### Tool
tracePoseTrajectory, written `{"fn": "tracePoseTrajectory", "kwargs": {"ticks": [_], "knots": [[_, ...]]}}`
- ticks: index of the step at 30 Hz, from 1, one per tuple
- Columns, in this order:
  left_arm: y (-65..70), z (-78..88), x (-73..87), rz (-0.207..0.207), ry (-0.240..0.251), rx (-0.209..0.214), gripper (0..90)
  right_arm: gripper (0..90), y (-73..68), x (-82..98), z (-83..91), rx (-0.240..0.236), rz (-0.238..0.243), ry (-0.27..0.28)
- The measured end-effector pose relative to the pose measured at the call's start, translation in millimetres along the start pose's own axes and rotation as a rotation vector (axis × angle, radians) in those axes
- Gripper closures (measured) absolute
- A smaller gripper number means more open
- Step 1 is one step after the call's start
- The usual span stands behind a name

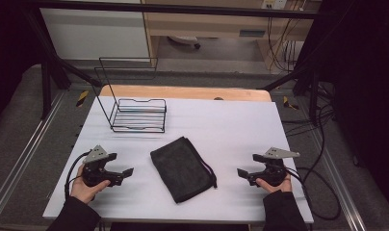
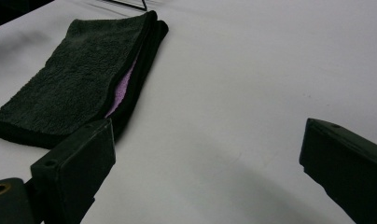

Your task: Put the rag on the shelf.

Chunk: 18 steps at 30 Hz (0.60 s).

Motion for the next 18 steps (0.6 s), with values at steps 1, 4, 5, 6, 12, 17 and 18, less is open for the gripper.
{"fn": "tracePoseTrajectory", "kwargs": {"ticks": [1, 4, 5, 6, 12, 17, 18], "knots": [[0.6, -0.9, -0.1, 0.001, -0.003, -0.003, 5.3, 4.1, -0.1, -0.1, -0.2, 0.0, 0.003, -0.001], [2.3, -2.4, -1.4, 0.002, -0.002, -0.003, 5.3, 4.2, -1.7, -0.3, -0.7, 0.001, 0.011, -0.006], [2.3, -2.4, -1.4, 0.002, -0.002, -0.003, 5.3, 4.3, -2.8, -0.3, -1.1, 0.0, 0.009, -0.008], [4.1, -3.6, -1.5, -0.001, -0.006, -0.001, 5.3, 4.6, -3.8, -0.4, -1.5, -0.002, 0.009, -0.009], [11.3, -9.3, -1.7, -0.014, -0.02, 0.009, 5.3, 5.4, -11.7, -1.6, -7.8, -0.008, 0.011, -0.023], [20.6, -16.1, -2.7, -0.018, -0.031, 0.027, 5.5, 5.8, -21.6, -2.3, -13.8, -0.018, 0.019, -0.036], [22.6, -17.9, -3.1, -0.017, -0.032, 0.029, 5.8, 6.0, -23.7, -2.5, -15.0, -0.022, 0.024, -0.037]]}}
Point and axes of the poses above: each handheld gripper's, and its own axes: z roughly backward along the jaws, x roughly out of its underside, y roughly to its right, the point moved 9 cm from there along -z, roughly forward along the jaws, and after that the axes turned 9 degrees about x, right-handed, at the moved point
